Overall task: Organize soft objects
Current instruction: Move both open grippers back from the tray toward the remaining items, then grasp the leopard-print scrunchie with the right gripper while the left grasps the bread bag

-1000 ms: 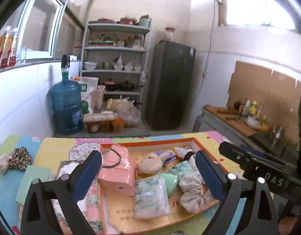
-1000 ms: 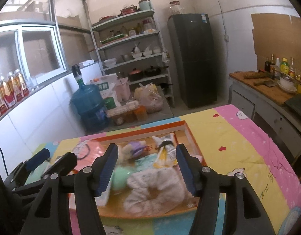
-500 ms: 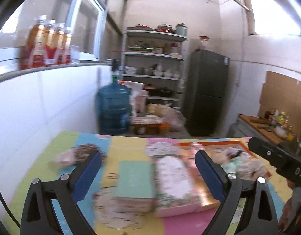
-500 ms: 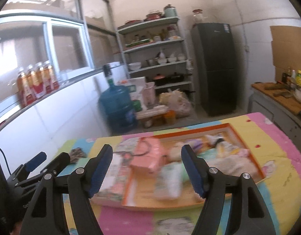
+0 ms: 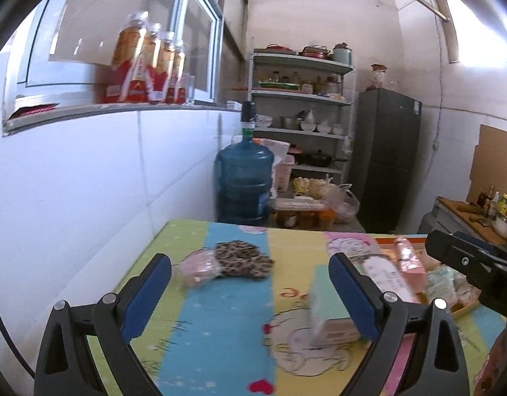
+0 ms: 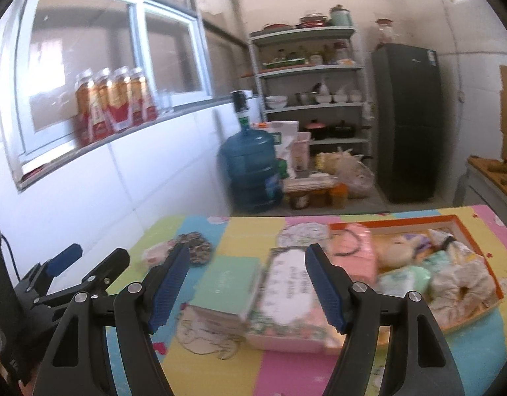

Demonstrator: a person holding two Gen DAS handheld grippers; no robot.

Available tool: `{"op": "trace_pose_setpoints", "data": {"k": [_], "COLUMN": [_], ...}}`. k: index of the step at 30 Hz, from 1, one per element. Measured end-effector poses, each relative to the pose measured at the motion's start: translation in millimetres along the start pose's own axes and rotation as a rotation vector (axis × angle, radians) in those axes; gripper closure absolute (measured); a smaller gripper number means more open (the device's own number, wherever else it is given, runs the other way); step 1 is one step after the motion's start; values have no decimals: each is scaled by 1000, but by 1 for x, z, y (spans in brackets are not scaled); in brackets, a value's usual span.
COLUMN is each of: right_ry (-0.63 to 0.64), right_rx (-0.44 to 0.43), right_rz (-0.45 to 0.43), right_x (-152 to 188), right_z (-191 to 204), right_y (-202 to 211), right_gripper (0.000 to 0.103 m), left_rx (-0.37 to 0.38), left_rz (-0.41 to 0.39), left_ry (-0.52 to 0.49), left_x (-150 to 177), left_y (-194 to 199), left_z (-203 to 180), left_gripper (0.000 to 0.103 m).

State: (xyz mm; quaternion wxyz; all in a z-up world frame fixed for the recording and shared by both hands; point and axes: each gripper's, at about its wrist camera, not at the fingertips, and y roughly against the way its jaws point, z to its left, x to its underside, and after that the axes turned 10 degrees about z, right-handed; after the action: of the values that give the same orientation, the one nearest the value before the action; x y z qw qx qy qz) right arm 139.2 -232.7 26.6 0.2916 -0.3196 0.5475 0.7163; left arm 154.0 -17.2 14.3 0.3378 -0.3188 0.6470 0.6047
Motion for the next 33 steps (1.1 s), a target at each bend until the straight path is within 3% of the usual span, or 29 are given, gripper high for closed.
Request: {"op": "trace_pose_setpoints", "data": {"k": [9,18,27,29,32,33], "right_ry": [59,66,95,96,103,105], "right_rx": [-96,-127,-131,-132,-136,-142], "right_rz": [51,116,207,225,256,270], "right_x": [-21,-58,-78,-82,-85,-85], "right_z": [48,76,88,90,94,95], "right_y": [-51,-118,-174,-182,-195,-200], "right_gripper": [29,29,29,29,29,29], "left_rx": [-49,83,58,55,59,71], "left_rz": [56,255,372,395,429,436], "left_ry": [33,20,-56,-62,-72,-66], "left_x": [-2,-10,-11,-9,-5,-3], "left_y": [-32,-113,-173,-182,-193,-196], "left_z": [53,76,83,85,87,88], "left_gripper": [6,6,7,13,34,36]}}
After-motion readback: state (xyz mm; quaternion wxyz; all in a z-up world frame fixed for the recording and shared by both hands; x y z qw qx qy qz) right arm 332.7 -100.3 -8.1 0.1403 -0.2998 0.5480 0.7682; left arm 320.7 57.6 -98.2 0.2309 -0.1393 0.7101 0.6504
